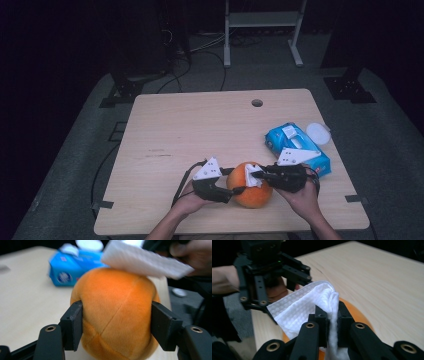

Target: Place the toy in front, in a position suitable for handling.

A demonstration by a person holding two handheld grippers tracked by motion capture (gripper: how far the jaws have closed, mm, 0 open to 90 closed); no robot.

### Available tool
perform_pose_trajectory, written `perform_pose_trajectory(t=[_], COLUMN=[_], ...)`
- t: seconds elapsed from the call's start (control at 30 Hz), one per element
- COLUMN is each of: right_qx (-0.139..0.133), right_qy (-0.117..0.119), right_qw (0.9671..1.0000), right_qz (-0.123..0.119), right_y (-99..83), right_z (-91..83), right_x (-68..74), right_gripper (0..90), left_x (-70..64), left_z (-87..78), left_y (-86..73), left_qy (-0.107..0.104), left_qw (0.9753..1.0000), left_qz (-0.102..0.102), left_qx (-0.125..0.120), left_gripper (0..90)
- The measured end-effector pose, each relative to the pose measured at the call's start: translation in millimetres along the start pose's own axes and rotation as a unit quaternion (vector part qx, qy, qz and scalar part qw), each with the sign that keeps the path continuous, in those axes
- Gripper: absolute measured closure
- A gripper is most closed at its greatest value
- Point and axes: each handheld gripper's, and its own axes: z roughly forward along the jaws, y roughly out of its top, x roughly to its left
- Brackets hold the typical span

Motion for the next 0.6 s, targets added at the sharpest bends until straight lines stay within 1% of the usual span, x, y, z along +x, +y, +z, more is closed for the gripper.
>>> perform_pose_trajectory(t=[0.07,0.1,0.17,0.2,0.23,0.27,0.33,0.4,0.47,0.5,0.53,0.6], right_qx=[-0.008,-0.003,0.005,0.009,0.015,0.021,0.017,0.016,0.011,0.013,0.018,0.022], right_qy=[0.006,0.003,0.005,0.007,0.008,0.007,0.005,-0.002,0.01,0.013,0.013,0.005], right_qw=[0.9999,0.9998,0.9998,0.9999,0.9998,0.9997,0.9998,0.9998,0.9996,0.9993,0.9988,0.9984], right_qz=[-0.01,-0.017,-0.017,-0.013,-0.012,-0.01,-0.003,-0.014,-0.024,-0.033,-0.043,-0.052], right_y=[3.9,5.0,4.1,2.1,-0.2,-2.4,-2.6,1.3,5.2,6.8,8.0,9.1], right_z=[1.3,2.2,3.5,3.6,3.8,3.8,1.2,0.6,3.2,5.7,7.7,8.0], right_x=[6.0,8.1,7.2,5.4,3.2,1.7,0.1,4.9,12.9,17.4,20.7,21.7], right_gripper=[81.8,81.8,81.9,81.9,81.9,81.9,81.8,81.8,81.8,81.8,81.8,81.8], left_x=[-2.7,-2.9,-1.7,-0.9,-0.9,-0.5,-3.1,-7.1,-12.1,-14.1,-15.1,-13.3], left_z=[-3.6,-4.5,-4.1,-2.9,-2.9,-1.0,1.5,3.9,5.9,6.4,6.7,5.6], left_y=[4.1,3.7,-0.1,-1.9,-1.9,-3.3,-1.9,-0.1,1.7,2.1,1.8,-0.2], left_qy=[0.012,0.013,0.006,-0.001,-0.001,-0.008,-0.006,-0.008,-0.009,-0.007,-0.004,-0.005], left_qw=[0.9998,0.9997,0.9999,1.0,1.0,1.0,1.0,0.9999,0.9998,0.9997,0.9996,0.9995], left_qz=[0.017,0.019,0.012,0.003,0.003,-0.005,-0.004,0.004,0.015,0.023,0.028,0.031], left_qx=[0.004,0.006,0.006,0.005,0.005,-0.001,-0.004,-0.005,-0.004,0.0,0.0,-0.001], left_gripper=[35.0,35.0,34.7,33.0,30.6,29.8,28.8,28.9,28.9,28.8,28.8,29.3])
